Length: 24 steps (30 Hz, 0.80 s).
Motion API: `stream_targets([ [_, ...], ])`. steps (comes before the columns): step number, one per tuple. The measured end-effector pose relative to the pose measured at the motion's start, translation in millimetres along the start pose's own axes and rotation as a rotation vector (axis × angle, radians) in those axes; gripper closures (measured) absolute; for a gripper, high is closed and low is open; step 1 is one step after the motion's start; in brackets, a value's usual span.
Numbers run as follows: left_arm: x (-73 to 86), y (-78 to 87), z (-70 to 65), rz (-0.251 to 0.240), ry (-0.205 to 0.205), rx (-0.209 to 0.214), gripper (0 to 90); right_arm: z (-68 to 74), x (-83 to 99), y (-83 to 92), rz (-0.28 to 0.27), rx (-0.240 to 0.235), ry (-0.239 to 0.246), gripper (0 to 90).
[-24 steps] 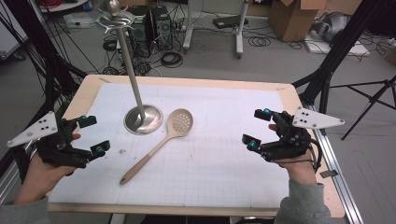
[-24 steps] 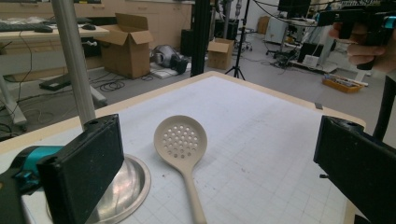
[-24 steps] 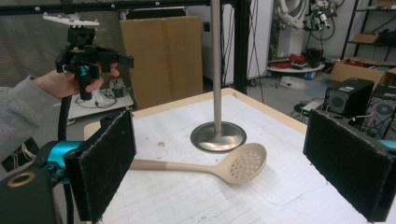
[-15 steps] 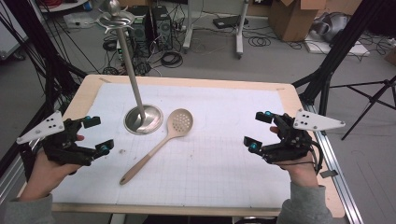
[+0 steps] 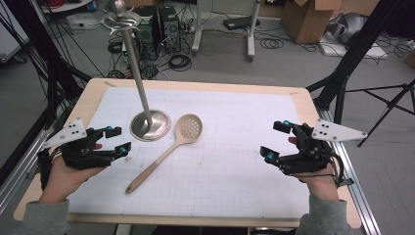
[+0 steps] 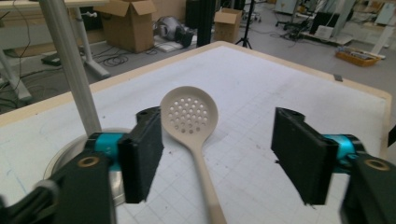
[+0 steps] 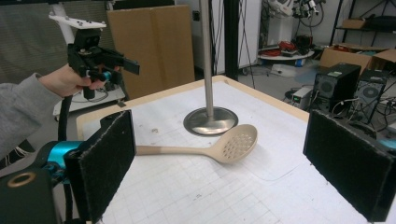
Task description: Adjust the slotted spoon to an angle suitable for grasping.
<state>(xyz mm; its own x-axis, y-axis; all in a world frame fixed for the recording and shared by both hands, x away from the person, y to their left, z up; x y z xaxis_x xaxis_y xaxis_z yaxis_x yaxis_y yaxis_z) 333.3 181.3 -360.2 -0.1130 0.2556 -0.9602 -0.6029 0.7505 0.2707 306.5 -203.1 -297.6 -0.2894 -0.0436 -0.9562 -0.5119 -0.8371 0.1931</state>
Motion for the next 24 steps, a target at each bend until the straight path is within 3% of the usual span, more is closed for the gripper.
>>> stream_targets([
  [2,2.4,1.3,2.2,0.011,-0.02,-0.035,48.1,1.2,0.2,-0.1,0.003,-0.001,-0.001,8.1],
  [4,2.7,2.4,3.2,-0.011,-0.059,-0.065,59.7,2.1,-0.1,-1.1,0.001,-0.005,0.01,8.2],
  [9,10.5,-2.8,1.8,0.016,-0.087,-0.063,73.4,1.2,0.9,-3.1,0.004,-0.002,0.023,8.1],
  [15,21.6,-11.1,-0.5,0.049,-0.13,-0.049,83.1,1.1,1.5,-1.8,0.006,0.0,0.021,8.2],
  [24,37.8,-27.8,-5.4,0.068,-0.14,0.001,89.5,2.6,2.8,3.6,0.002,0.011,0.034,8.2],
])
Point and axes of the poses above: each handheld gripper's, and its own axes: y roughly backward along the jaws, x roughly out of its underside, z roughly to its left, the point moved 10 cm from there along -y, roughly forward along the jaws, and after that the axes turned 8 degrees about -y, right-handed, at the moved point
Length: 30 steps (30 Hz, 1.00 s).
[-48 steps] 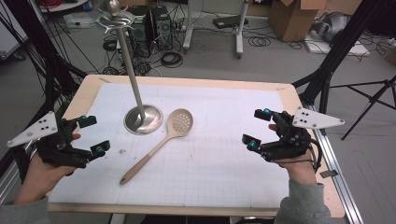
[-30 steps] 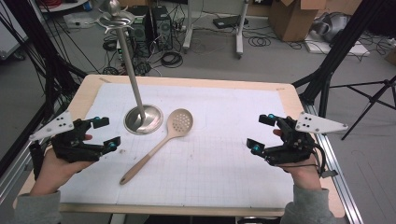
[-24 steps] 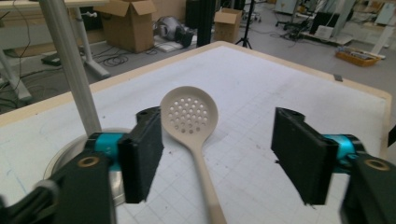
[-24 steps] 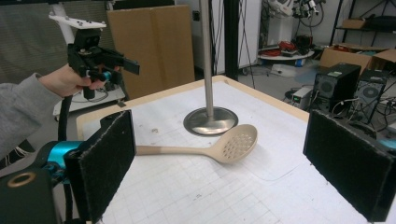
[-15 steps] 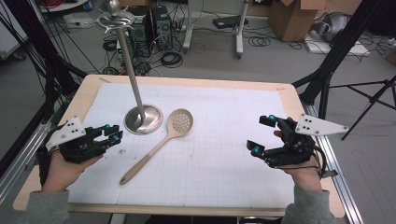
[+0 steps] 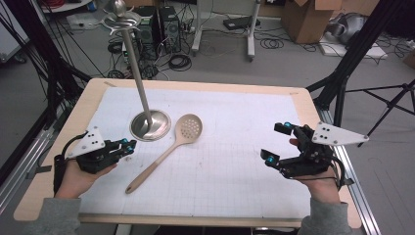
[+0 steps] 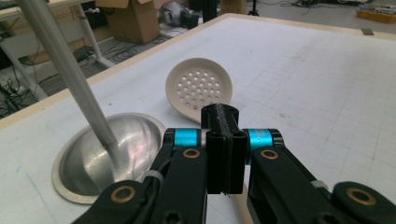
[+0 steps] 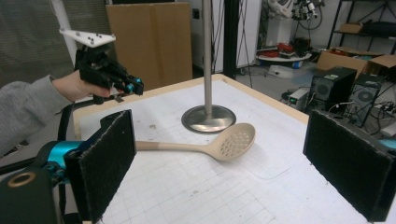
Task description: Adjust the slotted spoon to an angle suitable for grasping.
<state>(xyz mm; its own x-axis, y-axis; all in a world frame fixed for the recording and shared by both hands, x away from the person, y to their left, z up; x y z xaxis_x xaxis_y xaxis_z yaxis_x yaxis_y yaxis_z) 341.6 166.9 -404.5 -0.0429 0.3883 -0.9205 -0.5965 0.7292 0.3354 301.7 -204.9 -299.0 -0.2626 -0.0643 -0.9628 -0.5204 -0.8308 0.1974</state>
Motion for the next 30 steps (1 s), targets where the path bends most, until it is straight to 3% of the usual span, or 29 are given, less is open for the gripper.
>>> stream_targets([
  [3,8.6,-9.7,-3.1,0.028,0.001,0.016,89.6,-0.6,1.1,2.1,0.002,0.006,0.002,8.2],
  [9,25.9,-19.5,-3.3,0.043,0.064,0.034,89.7,-0.9,3.3,6.5,0.006,0.014,-0.004,8.1],
  [15,36.5,-21.7,-4.5,0.051,0.054,0.072,89.7,0.8,1.9,8.6,-0.009,0.012,-0.001,8.2],
  [22,55.2,-30.2,-10.8,0.133,0.037,0.105,89.6,1.1,5.1,5.1,0.007,0.012,0.002,8.2],
  [25,63.7,-32.7,-14.1,0.152,0.072,0.136,89.6,1.2,5.5,4.8,0.01,0.011,0.0,8.1],
  [30,68.8,-34.2,-15.0,0.167,0.078,0.143,89.7,1.7,5.5,4.0,0.01,0.007,0.0,8.1],
])
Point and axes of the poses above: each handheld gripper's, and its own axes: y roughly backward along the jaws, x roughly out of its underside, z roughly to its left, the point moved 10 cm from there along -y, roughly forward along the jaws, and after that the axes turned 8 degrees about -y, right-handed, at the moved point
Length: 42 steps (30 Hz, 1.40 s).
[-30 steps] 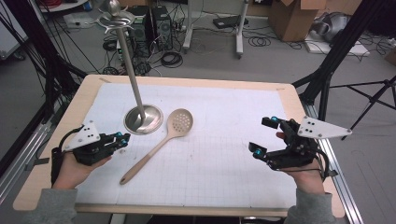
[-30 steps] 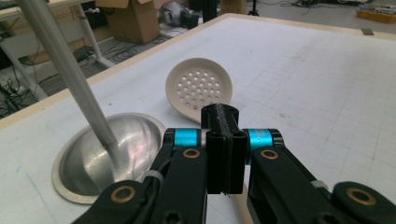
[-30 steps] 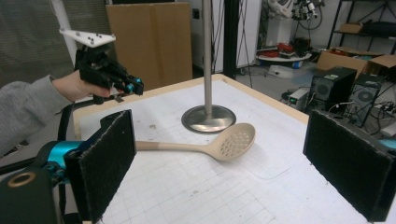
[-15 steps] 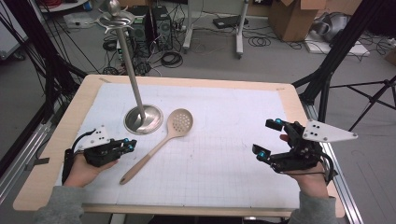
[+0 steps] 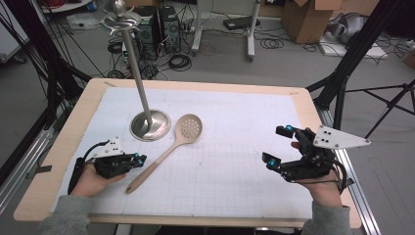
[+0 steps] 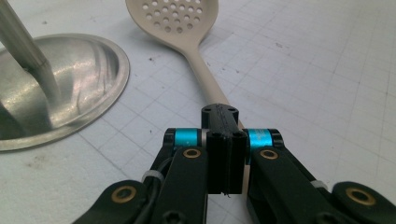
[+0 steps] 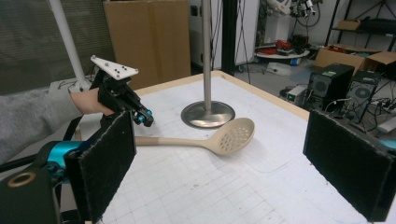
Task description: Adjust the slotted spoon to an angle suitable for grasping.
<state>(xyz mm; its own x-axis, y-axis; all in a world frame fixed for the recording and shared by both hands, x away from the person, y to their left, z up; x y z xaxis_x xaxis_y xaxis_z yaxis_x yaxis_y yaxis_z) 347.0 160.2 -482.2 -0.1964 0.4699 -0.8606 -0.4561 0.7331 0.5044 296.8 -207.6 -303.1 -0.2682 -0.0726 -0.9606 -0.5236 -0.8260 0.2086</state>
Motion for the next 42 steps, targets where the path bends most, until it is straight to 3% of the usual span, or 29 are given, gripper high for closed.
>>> stream_targets([
  [14,16.0,-4.8,-2.0,0.062,-0.007,0.033,89.7,-1.9,0.5,-0.4,-0.005,0.007,-0.004,8.2],
  [20,26.9,-8.5,-5.7,0.121,-0.017,0.064,89.7,-2.5,2.2,-1.4,0.002,0.008,-0.006,8.2],
  [31,24.9,-10.8,-13.3,0.115,-0.019,0.09,89.7,-3.5,5.8,-5.1,0.016,0.008,-0.009,8.2],
  [42,19.6,-18.2,-28.8,0.119,-0.059,0.136,89.7,-4.8,6.3,-5.1,0.015,0.008,-0.008,8.2],
])
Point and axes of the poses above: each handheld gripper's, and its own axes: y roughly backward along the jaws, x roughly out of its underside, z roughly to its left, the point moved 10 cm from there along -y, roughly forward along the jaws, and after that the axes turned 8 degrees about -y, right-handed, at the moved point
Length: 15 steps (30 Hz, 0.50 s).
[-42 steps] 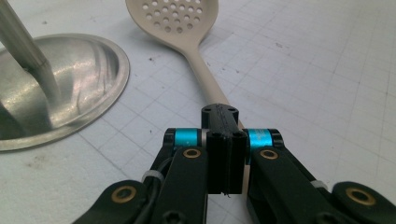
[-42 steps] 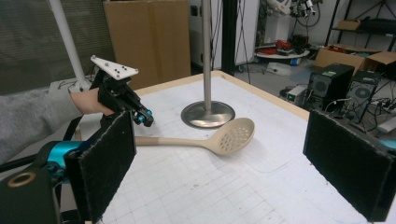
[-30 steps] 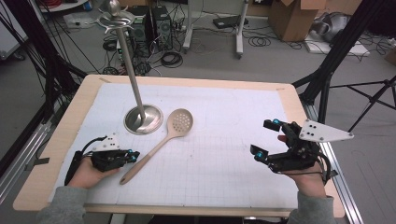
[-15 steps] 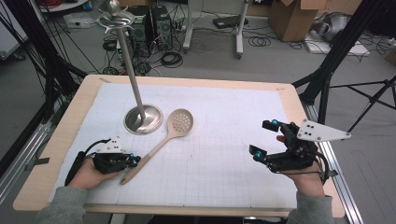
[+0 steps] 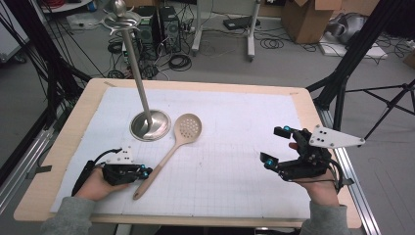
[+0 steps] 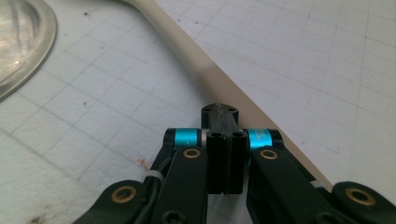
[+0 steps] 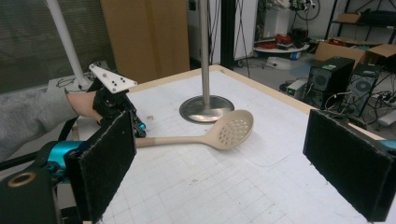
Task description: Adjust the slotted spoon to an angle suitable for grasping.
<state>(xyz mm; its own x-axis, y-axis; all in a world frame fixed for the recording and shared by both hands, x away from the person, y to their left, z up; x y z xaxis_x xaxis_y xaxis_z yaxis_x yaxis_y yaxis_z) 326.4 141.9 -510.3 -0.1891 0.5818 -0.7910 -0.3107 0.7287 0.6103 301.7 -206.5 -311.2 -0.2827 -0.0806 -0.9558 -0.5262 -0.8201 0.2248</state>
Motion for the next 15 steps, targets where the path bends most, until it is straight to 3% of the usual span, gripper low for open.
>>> stream_targets([
  [15,-14.6,-17.4,-19.3,-0.005,-0.035,0.059,89.7,0.8,1.5,-0.7,0.009,-0.002,-0.008,8.2],
])
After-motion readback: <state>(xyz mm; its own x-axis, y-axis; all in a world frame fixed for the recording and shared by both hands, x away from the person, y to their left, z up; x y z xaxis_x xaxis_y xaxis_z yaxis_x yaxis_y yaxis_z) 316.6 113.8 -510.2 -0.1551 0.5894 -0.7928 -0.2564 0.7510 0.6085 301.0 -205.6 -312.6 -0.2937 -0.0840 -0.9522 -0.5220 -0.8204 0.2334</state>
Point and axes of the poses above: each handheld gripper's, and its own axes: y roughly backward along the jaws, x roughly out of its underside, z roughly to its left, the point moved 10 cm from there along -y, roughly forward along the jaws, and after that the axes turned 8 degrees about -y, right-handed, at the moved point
